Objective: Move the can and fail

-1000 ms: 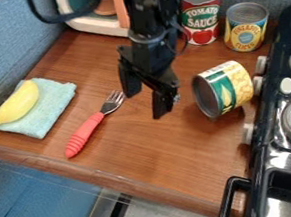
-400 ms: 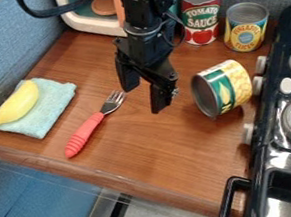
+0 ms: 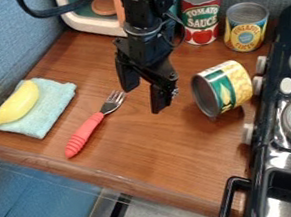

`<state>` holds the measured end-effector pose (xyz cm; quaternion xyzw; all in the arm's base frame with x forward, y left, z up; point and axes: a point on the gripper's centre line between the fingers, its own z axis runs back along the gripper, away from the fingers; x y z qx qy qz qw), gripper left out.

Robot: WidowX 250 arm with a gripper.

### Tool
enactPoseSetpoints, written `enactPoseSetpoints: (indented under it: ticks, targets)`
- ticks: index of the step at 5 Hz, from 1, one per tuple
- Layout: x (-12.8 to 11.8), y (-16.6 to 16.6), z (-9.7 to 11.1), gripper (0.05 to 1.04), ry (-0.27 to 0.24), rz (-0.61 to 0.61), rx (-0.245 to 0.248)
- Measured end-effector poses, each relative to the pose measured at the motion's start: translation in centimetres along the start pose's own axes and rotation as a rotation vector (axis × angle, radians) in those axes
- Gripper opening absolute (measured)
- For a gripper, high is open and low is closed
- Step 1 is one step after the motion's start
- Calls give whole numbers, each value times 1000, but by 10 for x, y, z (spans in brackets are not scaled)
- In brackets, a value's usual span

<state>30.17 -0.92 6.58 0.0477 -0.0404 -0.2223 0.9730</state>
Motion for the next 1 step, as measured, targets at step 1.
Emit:
enactPoseSetpoints:
  ticks: [1]
  targets:
    - [0, 0, 0, 1000, -2, -2, 0]
